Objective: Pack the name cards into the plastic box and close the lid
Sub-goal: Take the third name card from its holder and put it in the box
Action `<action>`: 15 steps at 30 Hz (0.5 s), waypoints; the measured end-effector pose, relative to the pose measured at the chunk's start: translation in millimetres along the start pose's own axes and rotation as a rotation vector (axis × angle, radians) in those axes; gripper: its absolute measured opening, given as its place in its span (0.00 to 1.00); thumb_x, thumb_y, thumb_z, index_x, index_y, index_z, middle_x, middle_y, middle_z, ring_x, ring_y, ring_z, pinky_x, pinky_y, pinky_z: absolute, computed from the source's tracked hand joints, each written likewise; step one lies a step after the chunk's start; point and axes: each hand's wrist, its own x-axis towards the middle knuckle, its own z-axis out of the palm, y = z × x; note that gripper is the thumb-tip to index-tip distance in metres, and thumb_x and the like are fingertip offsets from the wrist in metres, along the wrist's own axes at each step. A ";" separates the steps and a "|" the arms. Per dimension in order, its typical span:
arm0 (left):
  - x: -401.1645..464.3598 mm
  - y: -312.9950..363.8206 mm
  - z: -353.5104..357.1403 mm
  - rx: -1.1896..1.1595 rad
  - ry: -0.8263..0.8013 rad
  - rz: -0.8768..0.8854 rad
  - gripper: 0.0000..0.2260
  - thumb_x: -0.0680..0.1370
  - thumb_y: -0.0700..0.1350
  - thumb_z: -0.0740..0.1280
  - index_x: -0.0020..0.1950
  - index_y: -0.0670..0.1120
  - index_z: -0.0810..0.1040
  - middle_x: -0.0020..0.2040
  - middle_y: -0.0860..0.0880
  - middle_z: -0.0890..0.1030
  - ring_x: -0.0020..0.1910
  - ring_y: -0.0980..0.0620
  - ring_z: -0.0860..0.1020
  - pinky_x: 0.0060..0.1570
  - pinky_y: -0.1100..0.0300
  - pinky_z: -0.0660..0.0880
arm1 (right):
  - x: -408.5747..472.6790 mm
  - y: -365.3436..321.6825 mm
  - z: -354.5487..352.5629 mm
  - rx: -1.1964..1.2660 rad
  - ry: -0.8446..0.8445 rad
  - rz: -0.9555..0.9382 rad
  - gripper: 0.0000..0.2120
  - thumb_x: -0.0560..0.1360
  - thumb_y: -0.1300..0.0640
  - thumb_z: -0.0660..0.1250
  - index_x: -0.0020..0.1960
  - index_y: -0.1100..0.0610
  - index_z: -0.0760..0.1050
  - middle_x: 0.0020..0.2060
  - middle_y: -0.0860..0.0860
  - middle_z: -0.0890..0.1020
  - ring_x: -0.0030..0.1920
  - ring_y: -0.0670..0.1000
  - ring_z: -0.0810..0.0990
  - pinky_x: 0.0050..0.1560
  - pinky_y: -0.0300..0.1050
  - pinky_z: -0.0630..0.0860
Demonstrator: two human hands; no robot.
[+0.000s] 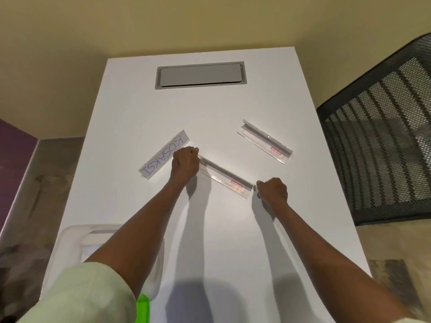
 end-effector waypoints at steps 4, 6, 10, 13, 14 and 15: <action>15.2 2.2 8.0 0.001 0.000 -0.076 0.13 0.79 0.46 0.59 0.48 0.40 0.80 0.31 0.54 0.71 0.47 0.40 0.80 0.41 0.60 0.67 | 3.9 -3.9 1.7 0.002 -0.024 0.024 0.10 0.66 0.56 0.63 0.38 0.64 0.76 0.34 0.57 0.86 0.41 0.57 0.84 0.43 0.45 0.79; 19.4 2.9 9.1 0.008 -0.009 -0.104 0.14 0.79 0.47 0.60 0.46 0.39 0.80 0.34 0.46 0.77 0.46 0.39 0.80 0.40 0.58 0.69 | 5.3 -4.2 2.2 -0.019 -0.023 0.021 0.09 0.65 0.57 0.62 0.36 0.62 0.76 0.31 0.55 0.85 0.39 0.56 0.84 0.43 0.46 0.80; 24.8 2.8 10.8 -0.001 -0.024 -0.145 0.14 0.77 0.48 0.63 0.44 0.38 0.81 0.44 0.38 0.83 0.45 0.39 0.81 0.39 0.57 0.71 | 10.8 -5.9 1.8 -0.052 -0.016 0.005 0.12 0.65 0.56 0.62 0.37 0.64 0.79 0.28 0.52 0.84 0.35 0.53 0.82 0.42 0.45 0.80; 26.7 1.6 11.7 -0.023 -0.054 -0.175 0.15 0.76 0.48 0.64 0.44 0.36 0.81 0.45 0.37 0.83 0.46 0.38 0.81 0.42 0.53 0.76 | 12.4 -7.0 1.5 -0.053 -0.030 -0.009 0.11 0.65 0.56 0.62 0.36 0.62 0.80 0.25 0.51 0.83 0.32 0.51 0.81 0.38 0.42 0.77; 26.9 0.3 12.4 -0.041 -0.059 -0.185 0.14 0.76 0.48 0.65 0.44 0.36 0.81 0.45 0.37 0.83 0.46 0.38 0.81 0.45 0.52 0.78 | 12.6 -7.0 1.5 -0.040 -0.036 -0.010 0.11 0.65 0.56 0.63 0.36 0.62 0.80 0.25 0.51 0.83 0.32 0.51 0.82 0.37 0.41 0.77; 26.0 0.3 12.1 -0.064 -0.064 -0.194 0.14 0.76 0.47 0.66 0.44 0.36 0.81 0.45 0.37 0.84 0.46 0.39 0.82 0.47 0.51 0.79 | 12.9 -7.2 1.6 -0.024 -0.043 -0.009 0.10 0.65 0.56 0.63 0.35 0.62 0.79 0.24 0.51 0.83 0.32 0.51 0.82 0.38 0.42 0.77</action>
